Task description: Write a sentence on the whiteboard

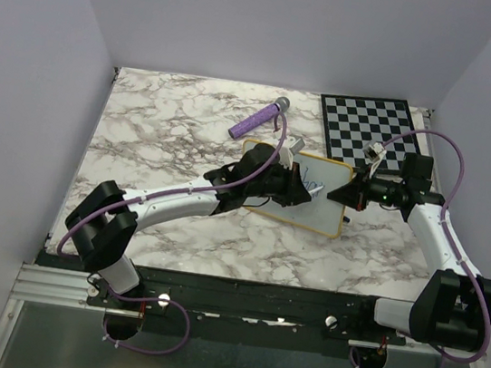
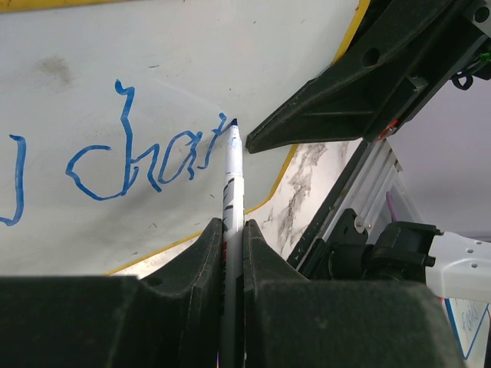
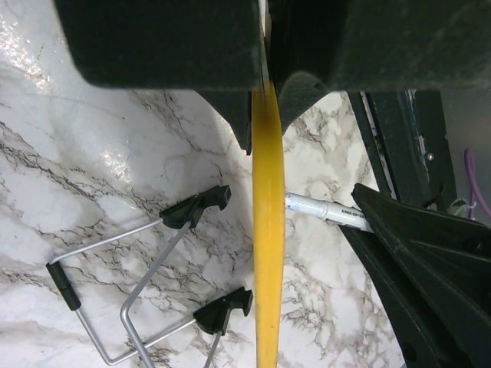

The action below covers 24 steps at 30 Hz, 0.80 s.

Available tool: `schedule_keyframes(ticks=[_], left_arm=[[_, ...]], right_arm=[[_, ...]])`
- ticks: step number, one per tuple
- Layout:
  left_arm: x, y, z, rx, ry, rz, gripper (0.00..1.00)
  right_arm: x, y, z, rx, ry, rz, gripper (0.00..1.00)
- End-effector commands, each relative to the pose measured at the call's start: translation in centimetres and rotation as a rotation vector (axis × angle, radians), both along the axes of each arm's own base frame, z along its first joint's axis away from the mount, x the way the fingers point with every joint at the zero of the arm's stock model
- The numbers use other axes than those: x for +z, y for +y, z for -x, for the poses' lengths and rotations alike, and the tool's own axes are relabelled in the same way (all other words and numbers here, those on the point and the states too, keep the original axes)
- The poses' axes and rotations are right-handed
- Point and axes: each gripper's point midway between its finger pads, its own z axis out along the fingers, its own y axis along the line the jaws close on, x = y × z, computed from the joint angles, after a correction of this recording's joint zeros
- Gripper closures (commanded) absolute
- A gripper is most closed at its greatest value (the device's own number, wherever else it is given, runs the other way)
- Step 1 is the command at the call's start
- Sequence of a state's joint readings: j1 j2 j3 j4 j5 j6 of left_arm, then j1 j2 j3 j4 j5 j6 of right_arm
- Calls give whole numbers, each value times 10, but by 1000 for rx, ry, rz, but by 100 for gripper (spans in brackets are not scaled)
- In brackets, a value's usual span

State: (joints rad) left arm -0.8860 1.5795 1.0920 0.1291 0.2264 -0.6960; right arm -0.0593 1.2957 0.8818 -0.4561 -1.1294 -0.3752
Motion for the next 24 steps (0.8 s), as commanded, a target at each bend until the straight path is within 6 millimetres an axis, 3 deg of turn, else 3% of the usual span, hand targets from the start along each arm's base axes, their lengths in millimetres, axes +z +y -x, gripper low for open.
schedule_keyframes(ticks=[1, 24], left_arm=[[-2, -3, -7, 15, -13, -12, 100], [-33, 5, 7, -20, 53, -71, 100]], right_arm=[[8, 3, 2, 23, -46, -7, 99], [8, 3, 2, 21, -43, -6, 99]])
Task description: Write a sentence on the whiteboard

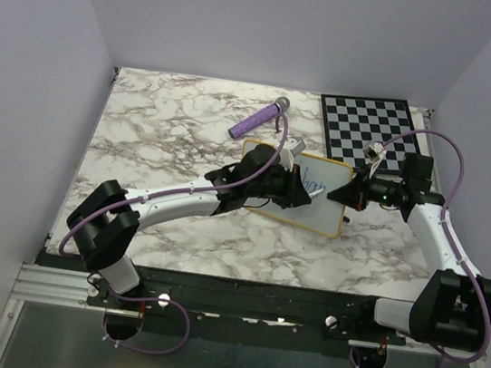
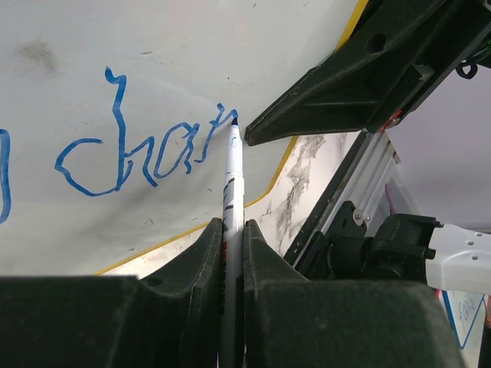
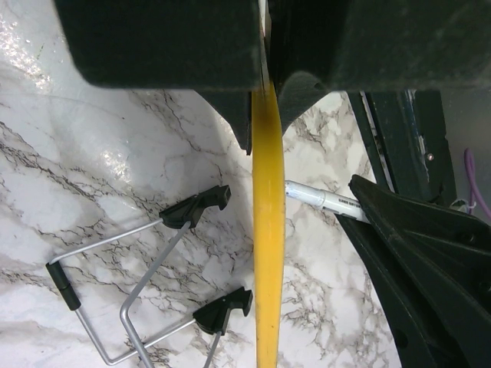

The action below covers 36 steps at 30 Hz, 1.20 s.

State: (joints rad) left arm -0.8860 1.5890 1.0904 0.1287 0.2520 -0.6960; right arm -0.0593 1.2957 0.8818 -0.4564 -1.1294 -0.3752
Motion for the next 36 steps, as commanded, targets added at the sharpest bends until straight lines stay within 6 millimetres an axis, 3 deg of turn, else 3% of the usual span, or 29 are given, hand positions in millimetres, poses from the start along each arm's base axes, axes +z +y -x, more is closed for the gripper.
schedule_keyframes(ticks=[1, 14, 24, 28, 32, 36], left_arm=[[-28, 8, 4, 4, 38, -68, 100], [-42, 10, 16, -30, 70, -86, 100], [-39, 1, 22, -75, 74, -65, 100], [-21, 3, 22, -65, 44, -15, 100], [10, 14, 30, -60, -9, 46, 100], [19, 31, 35, -40, -34, 47, 100]], right_arm=[[8, 3, 2, 21, -43, -6, 99], [8, 3, 2, 21, -45, -6, 100], [8, 2, 2, 20, -44, -5, 99], [8, 2, 1, 21, -47, -5, 99], [7, 2, 1, 20, -46, -3, 99], [7, 2, 1, 19, -48, 0, 99]])
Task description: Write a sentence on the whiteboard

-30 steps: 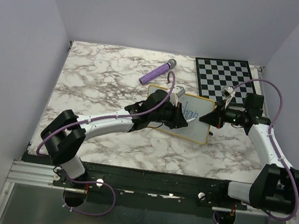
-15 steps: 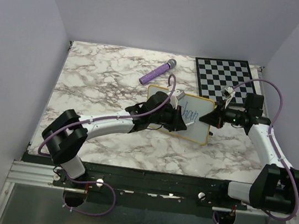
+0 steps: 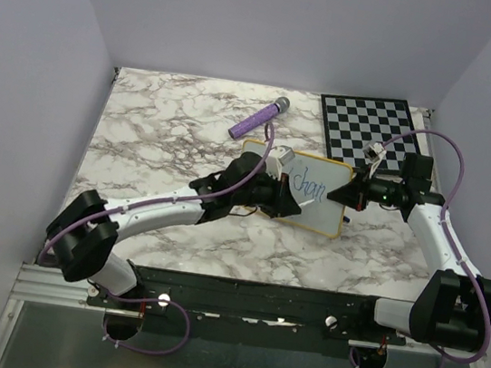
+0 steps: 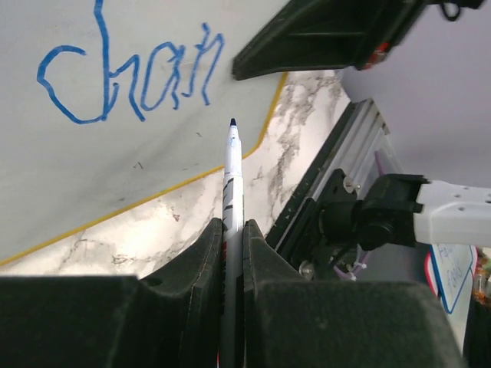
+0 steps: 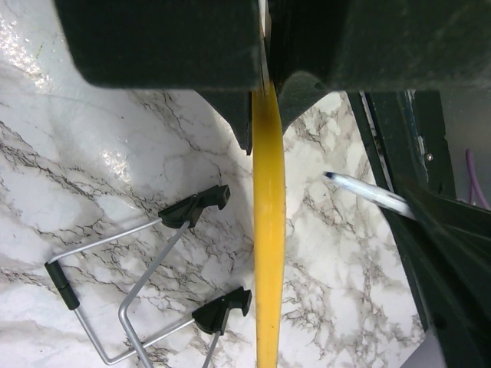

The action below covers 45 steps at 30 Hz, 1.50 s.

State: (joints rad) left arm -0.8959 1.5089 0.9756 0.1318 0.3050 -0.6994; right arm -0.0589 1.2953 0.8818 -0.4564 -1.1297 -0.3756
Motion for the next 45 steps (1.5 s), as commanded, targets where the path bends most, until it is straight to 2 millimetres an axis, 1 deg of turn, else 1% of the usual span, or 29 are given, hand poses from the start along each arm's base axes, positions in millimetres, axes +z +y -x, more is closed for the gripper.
schedule_keyframes(ticks=[1, 2, 3, 6, 7, 10, 11, 14, 16, 20, 21, 26, 28, 29, 30, 33, 35, 39, 41, 45], left_arm=[[31, 18, 5, 23, -82, 51, 100], [30, 26, 7, 34, -86, 48, 100], [28, 33, 3, 57, -90, 41, 100], [23, 52, 3, 96, -120, 24, 100], [21, 60, -2, 125, -132, 9, 100], [17, 81, -3, 168, -169, -17, 100], [15, 92, -3, 192, -179, -18, 100], [11, 110, -5, 228, -204, -21, 100], [8, 117, -4, 240, -219, -28, 100], [-9, 131, -2, 277, -221, -50, 100], [-13, 135, -4, 298, -222, -56, 100], [-27, 148, -5, 342, -237, -93, 100], [-32, 149, -5, 348, -238, -93, 100], [-37, 151, -3, 348, -233, -97, 100], [-34, 150, -4, 353, -245, -80, 100], [-38, 152, -4, 357, -250, -78, 100], [-41, 155, -8, 381, -260, -93, 100], [-41, 155, -8, 380, -271, -78, 100], [-47, 157, -6, 385, -265, -76, 100], [-47, 156, -7, 389, -278, -55, 100]], right_arm=[[7, 2, 1, 18, -46, 0, 99], [8, 2, 1, 18, -48, 0, 99], [8, 2, 1, 18, -51, 0, 99], [8, 2, 1, 18, -53, 2, 99], [9, 2, 1, 18, -56, 3, 99], [9, 1, 2, 20, -60, 6, 99], [10, 2, 2, 23, -64, 5, 99], [11, 0, 1, 24, -76, 20, 99], [11, 0, 2, 29, -87, 25, 99], [10, 0, 5, 45, -83, 25, 99], [9, 0, 6, 48, -76, 23, 99], [8, 0, 6, 51, -74, 24, 100], [8, 0, 7, 50, -74, 25, 99], [9, 0, 7, 52, -75, 24, 99], [9, 1, 7, 52, -74, 24, 99], [9, 1, 7, 53, -77, 23, 99], [10, 1, 7, 54, -79, 22, 99], [10, 1, 9, 57, -77, 20, 99], [10, 1, 9, 58, -77, 19, 99], [8, 1, 7, 59, -69, 21, 99]])
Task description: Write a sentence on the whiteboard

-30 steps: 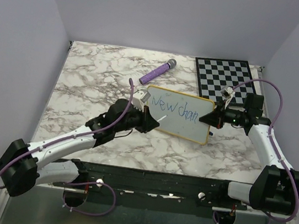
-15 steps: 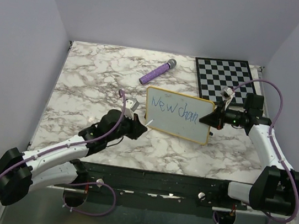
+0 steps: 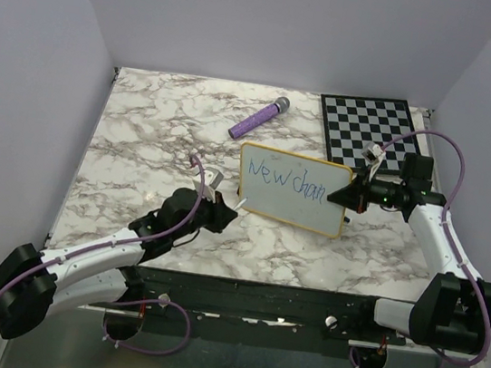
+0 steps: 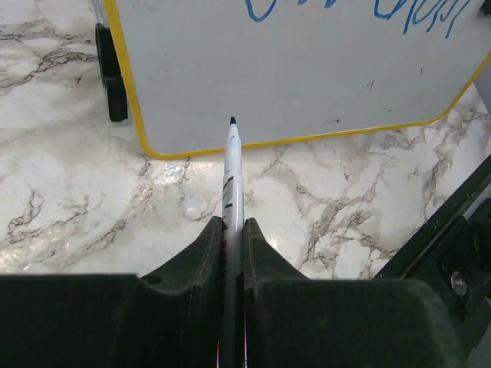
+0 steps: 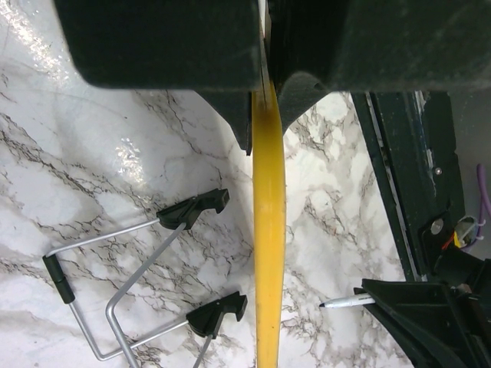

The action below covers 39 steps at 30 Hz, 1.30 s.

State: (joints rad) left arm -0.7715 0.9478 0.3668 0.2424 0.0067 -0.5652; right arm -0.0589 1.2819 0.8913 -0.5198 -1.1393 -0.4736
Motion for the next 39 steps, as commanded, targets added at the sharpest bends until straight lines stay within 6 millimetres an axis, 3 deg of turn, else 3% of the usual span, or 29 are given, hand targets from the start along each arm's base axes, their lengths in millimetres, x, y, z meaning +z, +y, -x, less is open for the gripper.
schedule_keyframes(ticks=[1, 29, 39], left_arm=[[9, 2, -7, 28, -58, 34, 100], [-8, 8, -5, 39, -66, 115, 100], [-6, -13, -24, 13, -56, 89, 100]], right_arm=[[7, 1, 1, 21, -23, 0, 99], [3, 2, 1, 27, -11, -2, 99], [3, 2, 2, 27, -9, -7, 99]])
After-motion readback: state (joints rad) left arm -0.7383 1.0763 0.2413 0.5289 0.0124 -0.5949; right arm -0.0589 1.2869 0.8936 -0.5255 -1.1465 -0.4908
